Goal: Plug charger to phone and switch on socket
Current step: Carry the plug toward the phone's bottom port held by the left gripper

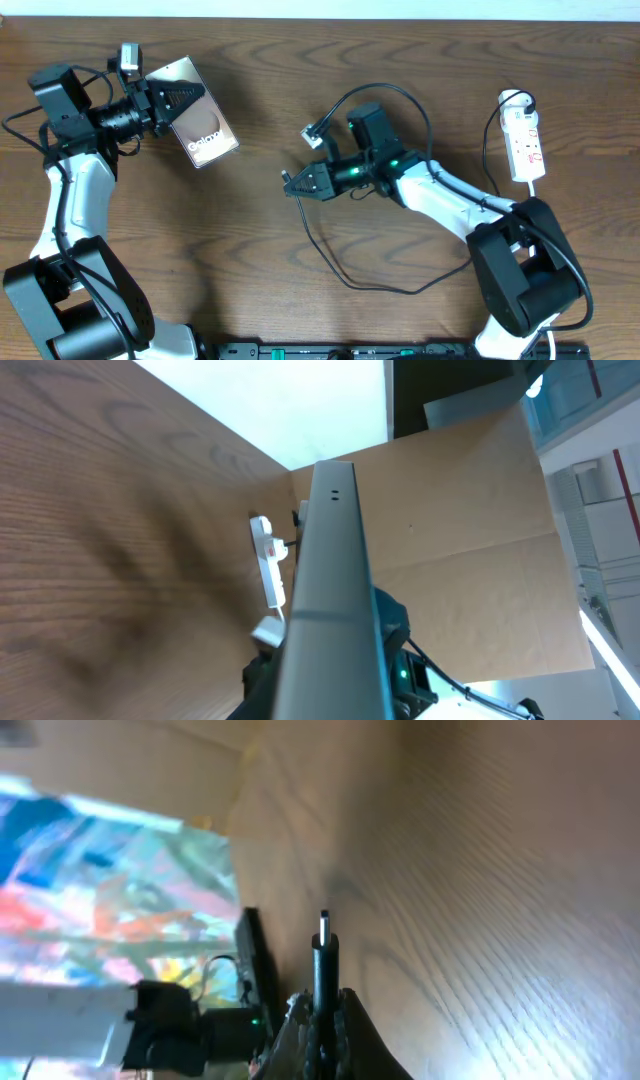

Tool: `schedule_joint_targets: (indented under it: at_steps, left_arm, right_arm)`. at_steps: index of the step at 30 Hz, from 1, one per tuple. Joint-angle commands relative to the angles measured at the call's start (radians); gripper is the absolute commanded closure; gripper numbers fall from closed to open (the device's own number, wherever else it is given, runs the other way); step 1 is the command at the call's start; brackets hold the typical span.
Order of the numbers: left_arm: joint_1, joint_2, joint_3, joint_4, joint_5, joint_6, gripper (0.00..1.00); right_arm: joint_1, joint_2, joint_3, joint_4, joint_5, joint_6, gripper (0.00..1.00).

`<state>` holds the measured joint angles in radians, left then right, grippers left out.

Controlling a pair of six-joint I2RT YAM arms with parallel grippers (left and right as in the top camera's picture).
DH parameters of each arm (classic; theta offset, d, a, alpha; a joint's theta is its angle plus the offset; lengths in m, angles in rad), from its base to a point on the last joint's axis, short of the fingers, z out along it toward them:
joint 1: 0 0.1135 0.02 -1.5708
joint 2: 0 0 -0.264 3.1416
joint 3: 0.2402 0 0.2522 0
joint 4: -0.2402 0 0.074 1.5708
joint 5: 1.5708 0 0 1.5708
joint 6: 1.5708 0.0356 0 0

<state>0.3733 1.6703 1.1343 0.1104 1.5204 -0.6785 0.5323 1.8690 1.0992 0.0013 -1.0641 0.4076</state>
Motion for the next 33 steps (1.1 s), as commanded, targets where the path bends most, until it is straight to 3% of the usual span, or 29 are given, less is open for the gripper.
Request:
schedule_joint_targets:
  at_steps: [1,10,18,22,27,33]
  left_arm:
    - [0.003,-0.011,-0.007,0.004,0.027,0.012,0.93]
    - [0.0,-0.011,-0.007,0.004,0.012,0.012,0.93]
    - [0.0,-0.011,-0.007,0.005,-0.05,0.012,0.93]
    - [0.0,-0.011,-0.006,0.02,-0.107,0.008,0.93]
    - [0.0,-0.011,-0.006,0.077,-0.119,-0.042,0.93]
    - [-0.039,-0.011,-0.006,0.134,-0.119,-0.092,0.93]
  right_arm:
    - [-0.019,0.046,0.001,0.079,-0.191,-0.084,0.99]
    - [0.029,0.252,0.001,0.658,-0.333,0.344,0.99]
    - [0.084,0.278,0.002,1.159,-0.321,0.679,0.99]
    - [0.082,0.278,0.002,1.293,-0.261,0.85,0.99]
    - [0.083,0.278,0.002,1.299,-0.193,0.959,0.99]
    - [0.084,0.278,0.002,1.479,-0.122,1.082,0.99]
